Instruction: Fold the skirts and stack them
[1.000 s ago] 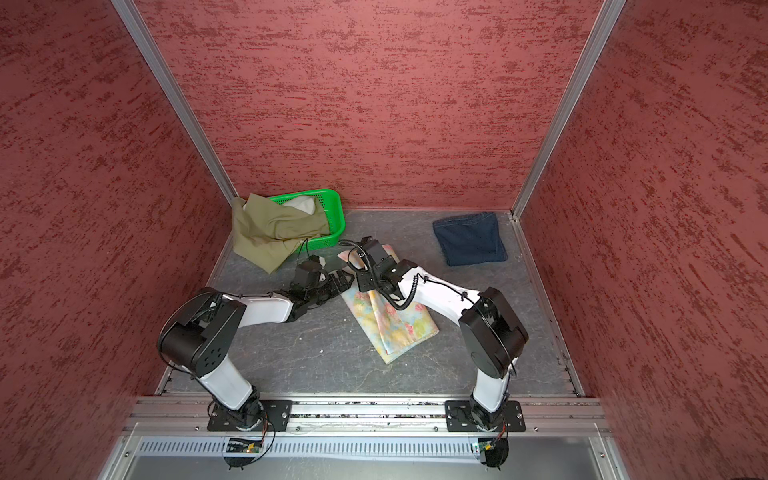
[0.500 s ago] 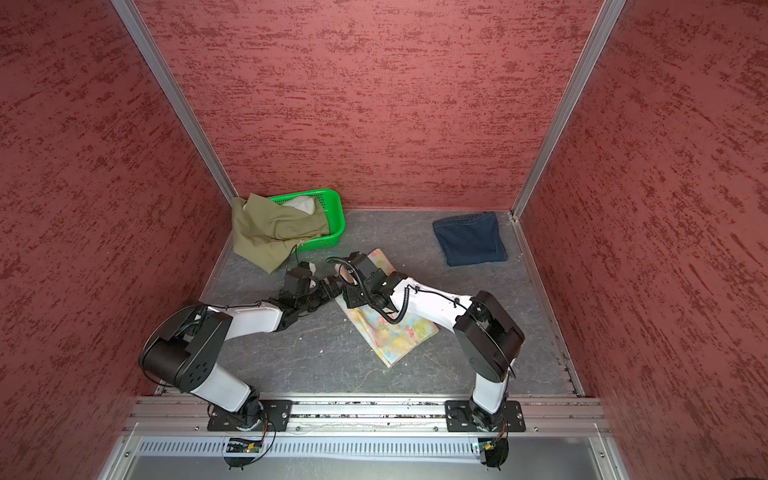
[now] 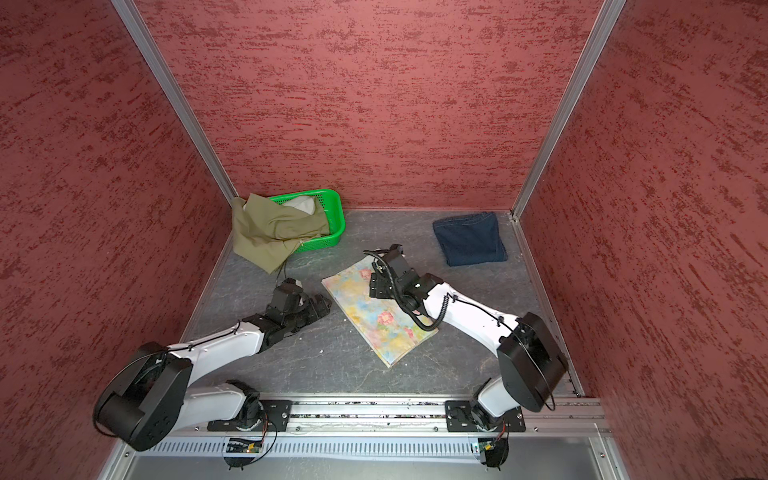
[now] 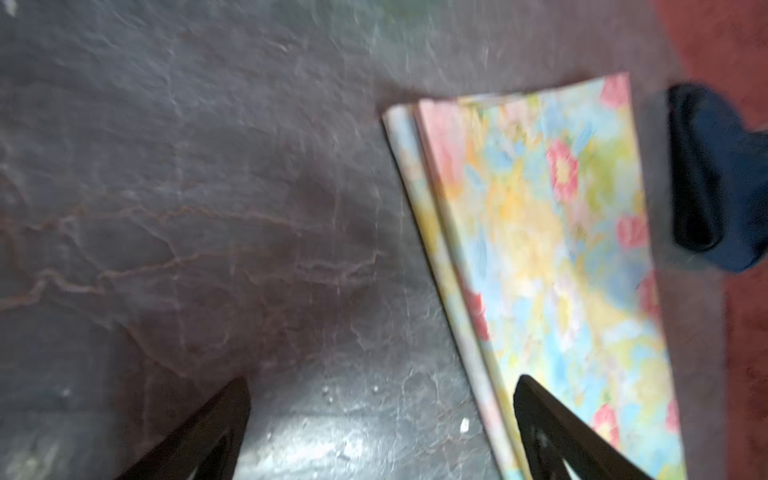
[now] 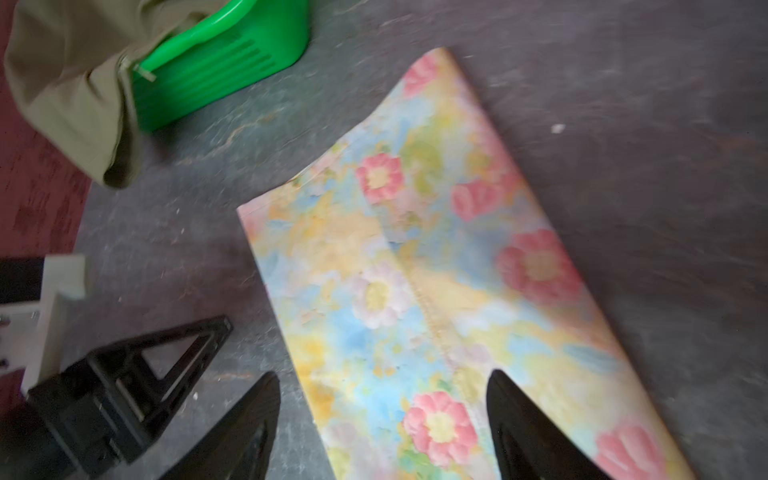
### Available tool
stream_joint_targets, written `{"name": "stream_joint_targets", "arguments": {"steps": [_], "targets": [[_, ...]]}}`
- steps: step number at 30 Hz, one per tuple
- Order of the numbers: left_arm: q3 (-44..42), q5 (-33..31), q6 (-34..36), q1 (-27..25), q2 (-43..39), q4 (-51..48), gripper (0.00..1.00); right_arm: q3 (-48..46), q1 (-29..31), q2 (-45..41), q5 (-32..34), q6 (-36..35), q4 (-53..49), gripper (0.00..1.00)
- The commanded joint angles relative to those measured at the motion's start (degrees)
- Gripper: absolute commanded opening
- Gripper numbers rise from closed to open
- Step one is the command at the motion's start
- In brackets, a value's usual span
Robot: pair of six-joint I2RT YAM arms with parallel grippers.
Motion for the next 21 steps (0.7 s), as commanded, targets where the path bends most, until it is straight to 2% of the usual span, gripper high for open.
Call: {"name": "stream_joint_targets", "arguments": {"steps": [1, 5, 9, 13, 18, 21], "targets": [[7.9, -5.7, 7.8, -3.1, 5.9, -11.7, 0.99, -4.9, -2.6, -6.2, 4.2, 9.7, -4.0, 0.79], [15.0, -8.6, 11.4, -4.8, 13.8, -14.6, 0.99, -11.3, -3.5, -13.5, 4.4, 18.1, -6.0, 0.78], [19.0, -12.6, 12.4, -7.0, 17.0, -17.1, 1.00, -17.0, -3.5, -18.1, 2.3, 26.8, -7.3, 0.77], [19.7, -16.8, 12.6, -8.9, 15.5, -19.1, 0.99, -22.2, -3.4, -22.2, 1.2, 33.2, -7.9, 0.75], [18.1, -18.5, 12.8, -8.8, 11.1, -19.5, 1.00, -27.8, -3.3, -26.5, -2.1, 38.4, -7.1, 0.73], [18.2, -19.0, 13.2, -8.5, 9.6, -20.4, 1.00, -31.7, -3.2, -27.2, -5.6, 41.1, -3.2, 0.72]]}}
